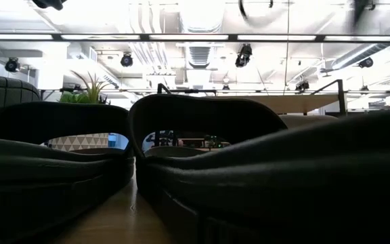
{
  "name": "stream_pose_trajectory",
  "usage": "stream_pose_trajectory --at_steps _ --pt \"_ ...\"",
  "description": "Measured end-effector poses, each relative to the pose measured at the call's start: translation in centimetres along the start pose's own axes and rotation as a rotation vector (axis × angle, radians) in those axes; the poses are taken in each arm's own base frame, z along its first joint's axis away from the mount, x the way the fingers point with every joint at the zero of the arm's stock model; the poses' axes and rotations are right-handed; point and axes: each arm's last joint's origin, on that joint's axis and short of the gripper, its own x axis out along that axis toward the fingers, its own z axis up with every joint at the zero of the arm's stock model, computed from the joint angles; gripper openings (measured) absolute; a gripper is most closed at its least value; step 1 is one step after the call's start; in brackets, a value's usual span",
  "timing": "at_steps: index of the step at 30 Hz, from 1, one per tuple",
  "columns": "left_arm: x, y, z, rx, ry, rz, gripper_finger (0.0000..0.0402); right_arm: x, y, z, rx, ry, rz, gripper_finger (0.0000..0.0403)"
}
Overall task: Pick and place slides into the shelf
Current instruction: Put the gray slipper on the shelf
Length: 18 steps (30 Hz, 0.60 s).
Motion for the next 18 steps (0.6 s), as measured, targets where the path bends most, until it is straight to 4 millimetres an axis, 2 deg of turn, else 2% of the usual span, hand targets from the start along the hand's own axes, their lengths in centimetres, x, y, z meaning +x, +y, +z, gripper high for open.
stream_pose_trajectory --at_steps 5,8,11,14,18 --pt "0.0 0.0 0.0 0.0 0.0 0.0 0.0002 -5.0 1.0 2.3 0.044 -0.293 0.481 0.0238" --pt "0.0 0.0 0.1 -0.002 -0.005 -0.002 0.0002 -7.2 1.5 4.3 0.106 -0.42 0.649 0.0237" --pt "0.0 -0.1 0.2 -0.007 -0.017 -0.009 0.0002 -7.8 1.8 5.7 0.159 -0.405 0.646 0.0237" --pt "-0.1 -0.2 0.4 -0.016 -0.036 -0.018 0.0002 -7.9 1.5 6.7 0.217 -0.282 0.565 0.0237" --pt "-0.2 -0.1 0.5 -0.023 -0.063 -0.014 0.0002 -7.2 0.4 6.9 0.202 -0.208 0.452 0.0237"
